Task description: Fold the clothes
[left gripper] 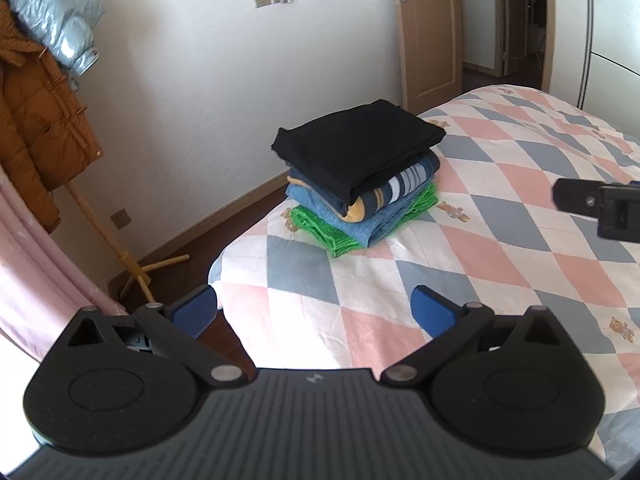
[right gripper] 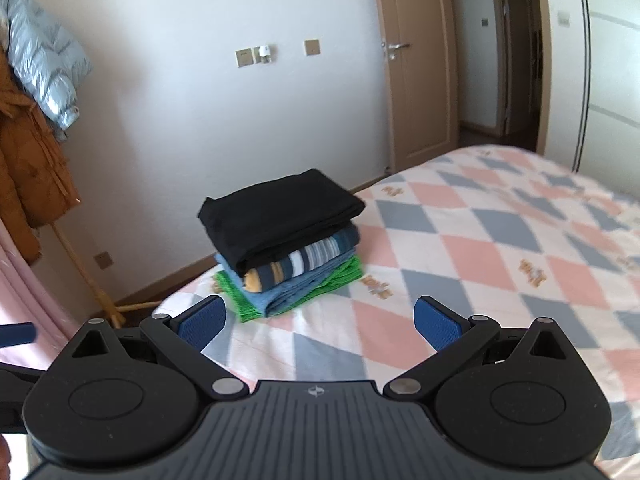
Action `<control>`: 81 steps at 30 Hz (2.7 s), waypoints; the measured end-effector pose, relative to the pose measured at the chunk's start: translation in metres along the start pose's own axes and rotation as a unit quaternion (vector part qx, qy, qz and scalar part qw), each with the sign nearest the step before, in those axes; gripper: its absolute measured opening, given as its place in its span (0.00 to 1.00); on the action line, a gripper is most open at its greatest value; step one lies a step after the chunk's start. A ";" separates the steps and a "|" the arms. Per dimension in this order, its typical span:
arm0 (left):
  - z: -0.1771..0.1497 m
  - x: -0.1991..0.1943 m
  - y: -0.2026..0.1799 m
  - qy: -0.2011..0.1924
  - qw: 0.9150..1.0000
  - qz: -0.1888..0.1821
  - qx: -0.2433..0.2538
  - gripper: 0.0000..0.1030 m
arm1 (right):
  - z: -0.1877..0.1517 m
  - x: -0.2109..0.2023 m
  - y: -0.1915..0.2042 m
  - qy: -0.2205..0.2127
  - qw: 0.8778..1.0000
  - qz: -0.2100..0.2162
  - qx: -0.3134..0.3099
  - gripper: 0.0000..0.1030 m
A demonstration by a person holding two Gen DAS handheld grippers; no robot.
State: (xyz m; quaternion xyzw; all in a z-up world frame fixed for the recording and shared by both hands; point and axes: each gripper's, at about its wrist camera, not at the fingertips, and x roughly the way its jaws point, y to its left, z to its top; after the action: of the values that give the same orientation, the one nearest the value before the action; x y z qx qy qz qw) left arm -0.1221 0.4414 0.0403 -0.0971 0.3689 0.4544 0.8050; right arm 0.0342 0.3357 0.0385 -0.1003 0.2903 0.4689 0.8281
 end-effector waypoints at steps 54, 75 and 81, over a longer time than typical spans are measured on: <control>0.075 0.107 0.071 0.065 0.997 -0.037 -0.035 0.99 | 0.015 0.118 0.047 0.170 0.985 -0.038 0.014 1.00; 0.131 0.182 0.075 0.105 0.991 -0.081 0.001 0.99 | 0.061 0.184 0.052 0.197 0.977 -0.071 0.041 1.00; 0.148 0.206 0.078 0.103 0.991 -0.083 0.021 0.99 | 0.073 0.203 0.056 0.203 0.974 -0.082 0.052 1.00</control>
State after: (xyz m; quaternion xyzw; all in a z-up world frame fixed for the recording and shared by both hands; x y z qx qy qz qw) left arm -0.0454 0.6942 0.0188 -0.1572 0.4501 0.3654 0.7995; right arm 0.0951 0.5439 -0.0130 -0.1741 0.4673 0.3531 0.7916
